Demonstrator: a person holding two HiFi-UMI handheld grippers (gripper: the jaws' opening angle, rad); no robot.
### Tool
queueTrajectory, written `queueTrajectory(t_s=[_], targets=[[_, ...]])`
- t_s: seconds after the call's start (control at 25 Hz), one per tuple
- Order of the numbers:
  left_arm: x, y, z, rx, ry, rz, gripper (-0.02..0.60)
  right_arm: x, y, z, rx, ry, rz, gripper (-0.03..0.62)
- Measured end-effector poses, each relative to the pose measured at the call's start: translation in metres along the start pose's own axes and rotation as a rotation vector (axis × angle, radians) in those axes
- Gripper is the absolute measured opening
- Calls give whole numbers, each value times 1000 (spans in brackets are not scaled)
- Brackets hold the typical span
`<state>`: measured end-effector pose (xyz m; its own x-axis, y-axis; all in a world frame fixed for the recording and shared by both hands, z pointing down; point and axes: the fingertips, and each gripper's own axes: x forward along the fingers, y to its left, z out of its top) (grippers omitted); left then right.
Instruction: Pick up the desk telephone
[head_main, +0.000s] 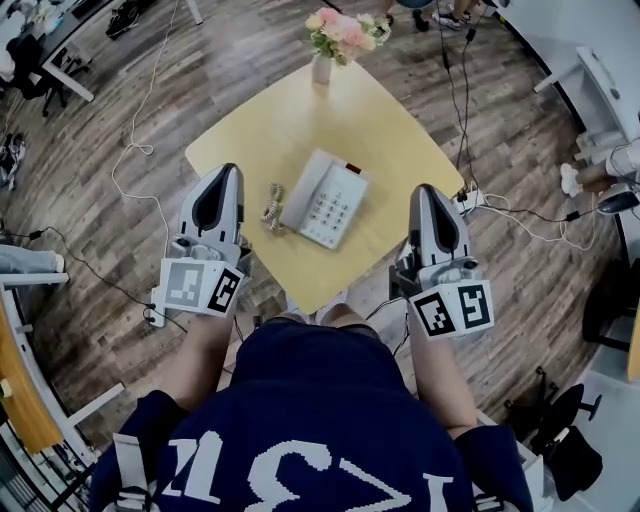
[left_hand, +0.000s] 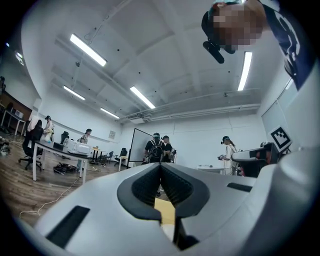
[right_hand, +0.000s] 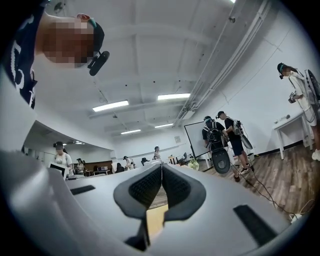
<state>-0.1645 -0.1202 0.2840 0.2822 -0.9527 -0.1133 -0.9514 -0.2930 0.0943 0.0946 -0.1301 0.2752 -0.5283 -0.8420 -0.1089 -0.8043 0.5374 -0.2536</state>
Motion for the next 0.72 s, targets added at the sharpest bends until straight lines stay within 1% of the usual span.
queueTrajectory(t_s=[0.16, 0.32, 0.52, 0.72], targets=[[3, -3, 3, 17, -10, 46, 15, 9, -13, 7, 12, -1, 40, 26], [1, -9, 0, 12, -12, 86, 15, 15, -19, 2, 40, 15, 73, 26], [3, -19, 0, 15, -35, 44, 15, 22, -13, -7, 44, 40, 108, 26], [11, -16, -2, 22, -15, -3, 15, 29, -14, -1, 49, 20, 67, 26]])
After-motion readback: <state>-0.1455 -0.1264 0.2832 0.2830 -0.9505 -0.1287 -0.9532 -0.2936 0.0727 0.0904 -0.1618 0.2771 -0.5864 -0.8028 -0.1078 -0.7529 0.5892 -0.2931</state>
